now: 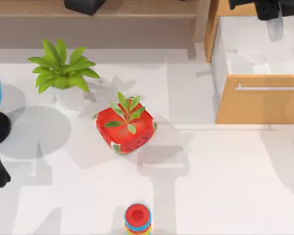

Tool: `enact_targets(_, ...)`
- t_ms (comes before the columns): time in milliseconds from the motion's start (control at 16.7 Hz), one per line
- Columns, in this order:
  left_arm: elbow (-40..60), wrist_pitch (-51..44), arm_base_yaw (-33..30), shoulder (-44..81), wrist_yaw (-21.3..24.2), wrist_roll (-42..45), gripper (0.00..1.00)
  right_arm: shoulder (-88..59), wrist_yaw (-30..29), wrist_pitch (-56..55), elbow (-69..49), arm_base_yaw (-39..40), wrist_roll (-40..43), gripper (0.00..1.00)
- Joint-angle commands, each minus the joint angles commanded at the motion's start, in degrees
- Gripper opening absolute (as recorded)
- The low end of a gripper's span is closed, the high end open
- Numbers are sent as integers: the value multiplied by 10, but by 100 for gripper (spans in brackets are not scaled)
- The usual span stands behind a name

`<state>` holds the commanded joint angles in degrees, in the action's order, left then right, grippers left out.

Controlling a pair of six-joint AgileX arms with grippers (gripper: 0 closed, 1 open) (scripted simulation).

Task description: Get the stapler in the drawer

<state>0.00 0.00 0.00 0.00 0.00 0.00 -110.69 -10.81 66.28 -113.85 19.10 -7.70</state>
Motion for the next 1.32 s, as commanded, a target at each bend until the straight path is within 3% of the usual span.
enact_targets(300, 0, 0, 0, 0, 0, 0, 100, -189, 41, 91, -150, -74, 20, 0)
enact_targets(600, 0, 0, 0, 0, 0, 0, 100, -334, 107, 152, -203, -116, 5, 0)
enact_targets(1320, 0, 0, 0, 0, 0, 0, 100, -352, 122, 139, -189, -121, -4, 0)
